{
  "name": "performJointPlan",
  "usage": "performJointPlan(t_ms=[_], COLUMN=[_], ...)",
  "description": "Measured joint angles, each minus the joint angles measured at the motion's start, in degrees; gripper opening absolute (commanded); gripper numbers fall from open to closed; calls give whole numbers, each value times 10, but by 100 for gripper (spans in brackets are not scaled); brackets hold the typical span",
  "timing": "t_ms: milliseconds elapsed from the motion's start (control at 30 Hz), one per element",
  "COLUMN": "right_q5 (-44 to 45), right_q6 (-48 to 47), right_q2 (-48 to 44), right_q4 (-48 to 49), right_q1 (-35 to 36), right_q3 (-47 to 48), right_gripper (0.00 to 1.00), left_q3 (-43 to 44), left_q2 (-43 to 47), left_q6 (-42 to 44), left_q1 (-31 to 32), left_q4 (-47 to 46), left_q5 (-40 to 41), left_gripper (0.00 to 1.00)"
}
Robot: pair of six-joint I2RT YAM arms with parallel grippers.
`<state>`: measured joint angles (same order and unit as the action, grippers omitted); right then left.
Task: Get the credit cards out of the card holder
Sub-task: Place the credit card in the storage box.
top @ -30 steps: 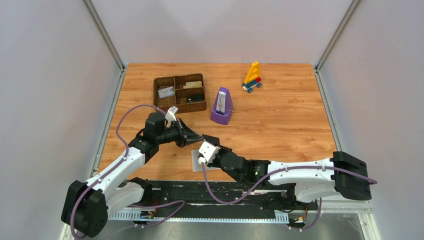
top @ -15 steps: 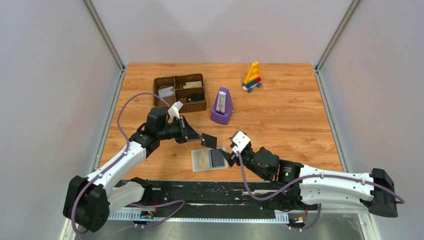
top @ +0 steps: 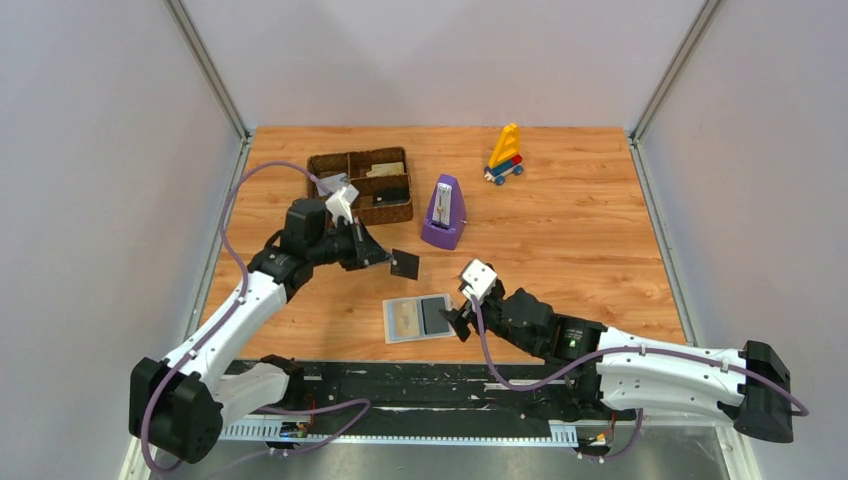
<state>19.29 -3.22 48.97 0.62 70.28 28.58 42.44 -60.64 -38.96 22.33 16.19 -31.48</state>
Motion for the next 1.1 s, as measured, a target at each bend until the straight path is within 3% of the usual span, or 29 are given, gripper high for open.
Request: performJointPlan(t_ms=[67,100,433,800,1100], right_q5=[-5,-7,-14,-8,2], right_q6=[7,8,56,96,97], right_q2=[-1,-1,-11,-15,-21], right_q4=[-4,-4,-8,-8,-16], right_q1=[0,0,-1,-4,-13], right_q3=[3,4,14,27,38], right_gripper=[98,100,100,100,100], left_q3=[29,39,185,313,357], left_q2=[-1,-3,-114,-284,-401], left_q6=[15,21,59,61,56], left_q1=[-23,-34,-132,-160,-169], left_q4=[13,15,33,11,-20], left_q5=[10,12,18,13,0], left_gripper=[0,0,0,0,0])
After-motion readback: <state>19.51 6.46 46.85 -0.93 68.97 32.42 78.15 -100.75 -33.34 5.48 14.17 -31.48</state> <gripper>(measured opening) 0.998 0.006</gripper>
